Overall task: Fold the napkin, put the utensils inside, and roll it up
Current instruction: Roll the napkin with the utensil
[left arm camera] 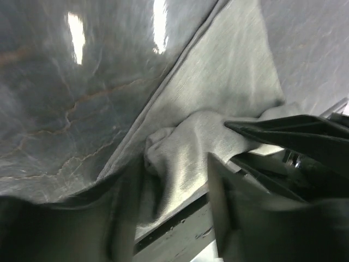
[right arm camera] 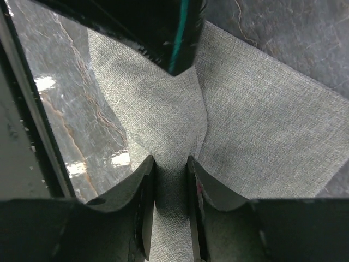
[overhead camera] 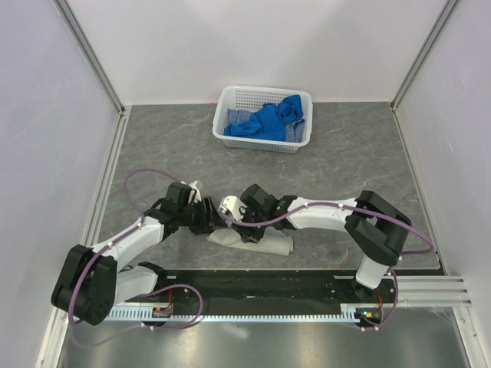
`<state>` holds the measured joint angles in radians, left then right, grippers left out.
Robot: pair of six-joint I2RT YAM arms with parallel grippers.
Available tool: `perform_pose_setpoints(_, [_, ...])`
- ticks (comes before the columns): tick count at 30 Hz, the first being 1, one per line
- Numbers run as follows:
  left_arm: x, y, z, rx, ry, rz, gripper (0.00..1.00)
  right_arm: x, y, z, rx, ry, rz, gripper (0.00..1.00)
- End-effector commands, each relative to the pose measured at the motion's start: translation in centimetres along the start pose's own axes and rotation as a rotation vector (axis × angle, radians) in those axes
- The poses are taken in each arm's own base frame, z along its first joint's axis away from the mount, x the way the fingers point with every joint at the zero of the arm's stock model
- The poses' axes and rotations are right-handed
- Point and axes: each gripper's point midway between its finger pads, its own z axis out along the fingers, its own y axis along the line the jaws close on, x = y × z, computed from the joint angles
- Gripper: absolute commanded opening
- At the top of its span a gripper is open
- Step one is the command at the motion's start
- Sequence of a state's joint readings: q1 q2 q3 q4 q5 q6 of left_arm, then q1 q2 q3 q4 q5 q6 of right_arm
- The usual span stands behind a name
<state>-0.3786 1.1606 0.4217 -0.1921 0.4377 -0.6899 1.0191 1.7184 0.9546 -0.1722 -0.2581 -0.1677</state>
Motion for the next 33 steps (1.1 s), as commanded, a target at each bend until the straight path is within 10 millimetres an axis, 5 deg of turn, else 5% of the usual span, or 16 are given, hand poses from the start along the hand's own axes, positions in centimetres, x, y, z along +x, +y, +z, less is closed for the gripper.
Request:
perform_pose_setpoints(1, [-3.4, -0.1, -1.6, -0.082, -0.121, 0.108, 0.67, 3.6, 3.2, 0.1, -0.241, 0.144, 0.157, 0.35])
perform_pose_setpoints(13, [-1.9, 2.3, -2.3, -0.175, -0.112, 0.078, 0.75, 3.1, 2.2, 0.2, -0.500, 0.135, 0.448, 0.34])
perform_pose_setpoints(26, [0.0, 1.3, -0.9, -0.021, -0.095, 0.070, 0.77, 4.2, 0.2, 1.6, -0.608, 0.150, 0.662, 0.34])
perform_pose_setpoints(33, [0.6, 0.9, 0.3, 0.058, -0.076, 0.050, 0.70, 4.4, -0.3, 1.9, -0.596, 0.154, 0.669, 0.34])
